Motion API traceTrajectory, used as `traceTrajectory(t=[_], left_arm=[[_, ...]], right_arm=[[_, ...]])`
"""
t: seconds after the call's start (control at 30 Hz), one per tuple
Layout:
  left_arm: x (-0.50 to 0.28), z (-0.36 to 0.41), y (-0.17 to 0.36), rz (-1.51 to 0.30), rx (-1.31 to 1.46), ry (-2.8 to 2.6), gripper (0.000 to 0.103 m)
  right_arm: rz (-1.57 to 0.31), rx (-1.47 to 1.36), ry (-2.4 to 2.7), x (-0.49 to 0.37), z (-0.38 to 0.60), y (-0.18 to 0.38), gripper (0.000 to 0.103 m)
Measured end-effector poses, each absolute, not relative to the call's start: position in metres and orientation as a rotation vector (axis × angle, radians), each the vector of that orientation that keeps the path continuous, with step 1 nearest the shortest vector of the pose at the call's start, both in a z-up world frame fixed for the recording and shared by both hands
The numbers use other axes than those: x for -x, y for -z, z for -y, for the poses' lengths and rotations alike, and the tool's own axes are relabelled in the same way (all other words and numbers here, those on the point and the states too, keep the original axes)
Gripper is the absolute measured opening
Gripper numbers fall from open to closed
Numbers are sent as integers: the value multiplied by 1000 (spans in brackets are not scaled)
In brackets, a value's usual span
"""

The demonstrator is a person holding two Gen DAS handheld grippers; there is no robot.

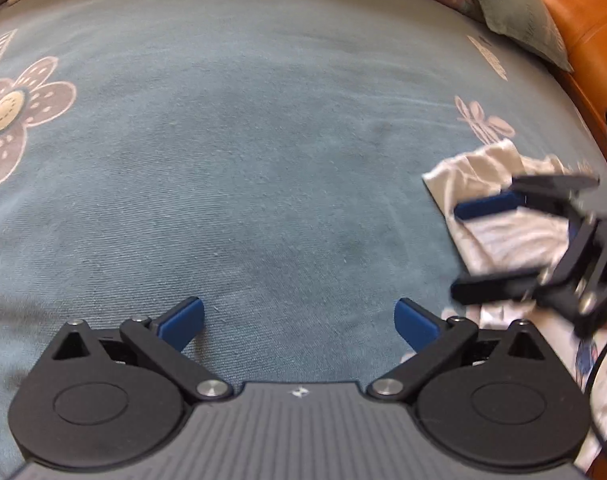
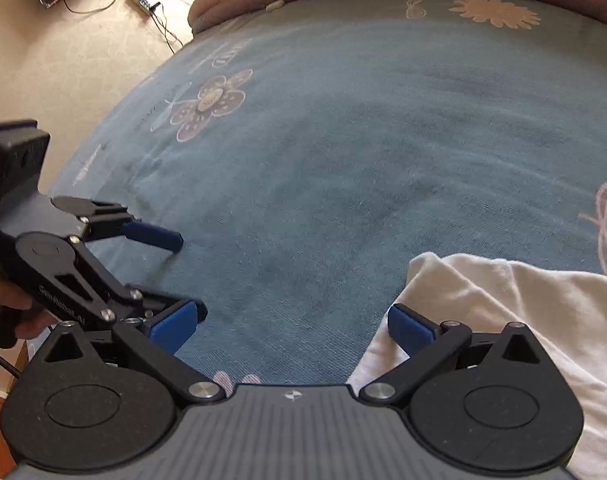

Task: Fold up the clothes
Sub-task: 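Grasp the sweatshirt side edge with the right tool and fold it over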

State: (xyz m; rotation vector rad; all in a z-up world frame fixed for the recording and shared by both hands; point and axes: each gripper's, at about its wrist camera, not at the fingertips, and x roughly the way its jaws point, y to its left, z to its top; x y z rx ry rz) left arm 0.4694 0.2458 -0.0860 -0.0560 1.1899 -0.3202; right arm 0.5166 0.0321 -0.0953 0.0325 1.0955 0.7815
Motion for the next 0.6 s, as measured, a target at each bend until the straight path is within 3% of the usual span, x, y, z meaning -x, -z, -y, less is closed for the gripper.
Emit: traceTrajectory(t=[0.4,0.6], left_arm=[[-456,-225,90,-1218,93,455,101],[-453,-215,94,-1221,51,487,101]], right_arm=[[-1101,-302,-752,-545,-30,91,103],[-1116,-196,-645,-520,14,66,103]])
